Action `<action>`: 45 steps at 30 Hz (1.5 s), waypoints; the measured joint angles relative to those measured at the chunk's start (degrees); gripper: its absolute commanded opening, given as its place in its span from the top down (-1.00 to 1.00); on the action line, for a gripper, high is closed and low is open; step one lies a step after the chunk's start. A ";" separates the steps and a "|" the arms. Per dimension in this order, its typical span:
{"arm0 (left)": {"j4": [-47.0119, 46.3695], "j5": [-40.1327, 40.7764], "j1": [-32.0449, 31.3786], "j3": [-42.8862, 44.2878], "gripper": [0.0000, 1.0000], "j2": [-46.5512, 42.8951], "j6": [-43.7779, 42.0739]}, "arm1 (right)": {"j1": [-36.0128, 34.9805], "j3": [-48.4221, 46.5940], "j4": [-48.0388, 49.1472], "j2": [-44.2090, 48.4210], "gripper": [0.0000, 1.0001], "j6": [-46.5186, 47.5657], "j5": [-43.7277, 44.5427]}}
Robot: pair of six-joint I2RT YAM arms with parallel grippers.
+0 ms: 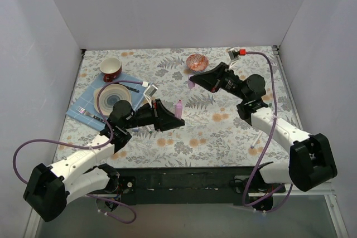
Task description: Insert the pens into the pen caps
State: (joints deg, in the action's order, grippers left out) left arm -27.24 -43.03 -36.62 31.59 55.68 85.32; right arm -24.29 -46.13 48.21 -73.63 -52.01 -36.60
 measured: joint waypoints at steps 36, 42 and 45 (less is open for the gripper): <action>-5.62 -0.63 0.00 -0.04 1.00 2.32 0.46 | -10.62 3.72 25.46 -7.08 0.97 -25.62 0.20; -4.44 -0.87 -0.31 -0.02 1.00 1.03 0.37 | -12.46 7.80 25.51 -3.56 0.97 -21.18 1.49; -4.33 -1.60 -0.68 -0.02 1.00 0.33 0.37 | -13.94 9.53 25.51 -1.03 0.97 -16.83 3.43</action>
State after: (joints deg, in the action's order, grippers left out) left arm -31.57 -44.62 -37.30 31.57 56.01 85.69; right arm -38.24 -36.60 73.71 -74.65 -68.84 -33.17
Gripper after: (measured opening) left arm 0.175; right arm 0.146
